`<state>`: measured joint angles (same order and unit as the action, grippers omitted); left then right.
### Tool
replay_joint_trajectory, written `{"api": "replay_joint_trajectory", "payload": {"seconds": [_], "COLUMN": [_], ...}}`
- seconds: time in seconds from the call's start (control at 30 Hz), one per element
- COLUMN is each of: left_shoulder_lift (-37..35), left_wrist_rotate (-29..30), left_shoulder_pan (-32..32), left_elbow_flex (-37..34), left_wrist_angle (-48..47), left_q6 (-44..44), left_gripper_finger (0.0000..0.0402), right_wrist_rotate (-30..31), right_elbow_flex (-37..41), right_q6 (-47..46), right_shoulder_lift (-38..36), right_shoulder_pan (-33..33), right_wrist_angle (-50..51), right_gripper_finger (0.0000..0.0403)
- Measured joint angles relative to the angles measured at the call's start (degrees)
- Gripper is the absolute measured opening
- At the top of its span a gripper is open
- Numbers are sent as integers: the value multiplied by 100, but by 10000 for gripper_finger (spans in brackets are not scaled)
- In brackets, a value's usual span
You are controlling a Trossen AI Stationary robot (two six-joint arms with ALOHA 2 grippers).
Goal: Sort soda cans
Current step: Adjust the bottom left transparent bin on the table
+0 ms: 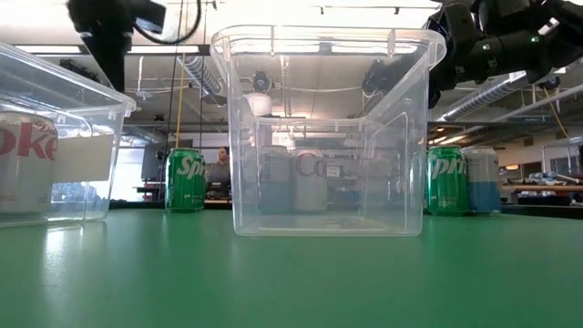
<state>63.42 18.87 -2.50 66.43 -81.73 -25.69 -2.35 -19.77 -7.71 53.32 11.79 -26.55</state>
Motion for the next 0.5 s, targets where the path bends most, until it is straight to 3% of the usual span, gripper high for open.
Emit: {"api": "replay_joint_trajectory", "payload": {"seconds": [0.13,0.23,0.37,0.5], "left_shoulder_lift": [3,42,72,54], "left_wrist_rotate": [-41,-480,-927,-1288], "left_shoulder_pan": [-958,-1323,-1410,-1312], "left_elbow_flex": [-49,-320,-766,-1080], "left_wrist_angle": [-248,-148,-188,-285], "left_q6": [52,296,262,-357], "left_gripper_finger": [1,1,1,0], "right_wrist_rotate": [7,15,17,17], "right_elbow_flex": [0,0,0,0], "right_q6": [84,89,145,149], "right_shoulder_lift": [0,0,0,0], "right_shoulder_pan": [0,0,0,0], "right_wrist_angle": [2,7,44,44], "right_gripper_finger": [103,71,34,8]}}
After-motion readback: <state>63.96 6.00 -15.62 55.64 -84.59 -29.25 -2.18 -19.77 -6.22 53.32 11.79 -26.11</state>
